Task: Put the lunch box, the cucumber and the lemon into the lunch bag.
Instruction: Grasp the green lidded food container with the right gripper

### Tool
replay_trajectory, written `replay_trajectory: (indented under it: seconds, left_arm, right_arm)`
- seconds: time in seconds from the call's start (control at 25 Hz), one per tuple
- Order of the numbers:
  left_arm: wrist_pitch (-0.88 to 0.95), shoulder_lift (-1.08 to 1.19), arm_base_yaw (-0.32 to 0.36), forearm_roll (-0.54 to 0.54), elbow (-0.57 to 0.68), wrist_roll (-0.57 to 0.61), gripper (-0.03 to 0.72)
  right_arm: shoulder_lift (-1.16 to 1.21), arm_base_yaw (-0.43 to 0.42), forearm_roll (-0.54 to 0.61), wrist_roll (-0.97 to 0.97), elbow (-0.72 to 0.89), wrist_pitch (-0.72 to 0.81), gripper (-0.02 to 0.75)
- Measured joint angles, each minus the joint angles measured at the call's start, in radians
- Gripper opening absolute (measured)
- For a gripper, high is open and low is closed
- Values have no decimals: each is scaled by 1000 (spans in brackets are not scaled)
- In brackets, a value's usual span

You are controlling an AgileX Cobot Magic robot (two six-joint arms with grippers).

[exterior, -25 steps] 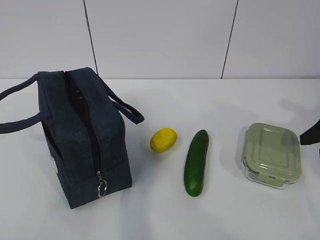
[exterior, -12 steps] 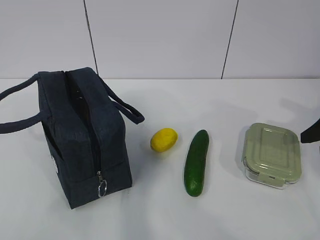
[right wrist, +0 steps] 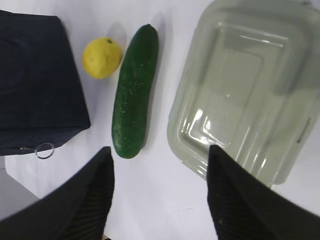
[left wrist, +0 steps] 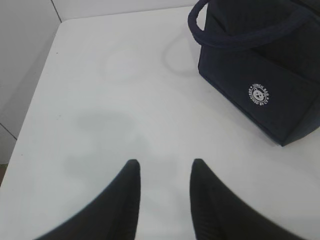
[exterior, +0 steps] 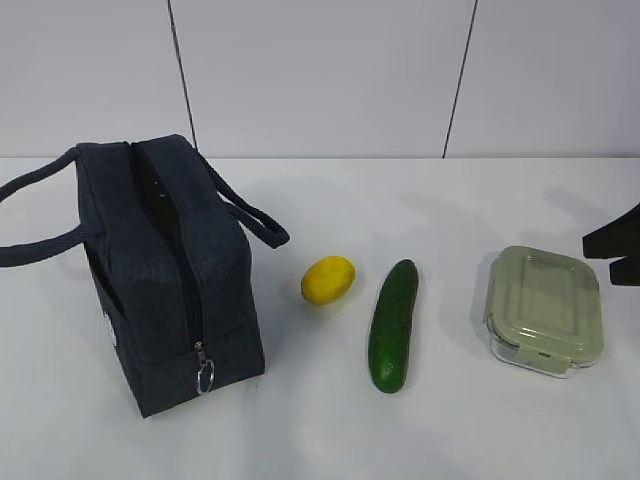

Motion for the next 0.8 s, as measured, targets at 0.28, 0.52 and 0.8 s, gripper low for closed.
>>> replay_trajectory:
  seconds: [0.28, 0.52, 0.8]
  left_arm:
    - [0, 31, 0, -1, 0, 0, 244]
    - [0, 44, 0, -4, 0, 0, 244]
    - [0, 44, 0, -4, 0, 0, 244]
  right_arm:
    - [0, -115, 55, -101, -2, 77, 428]
    - [91, -125, 70, -146, -2, 82, 428]
    - [185, -125, 95, -227, -4, 82, 428]
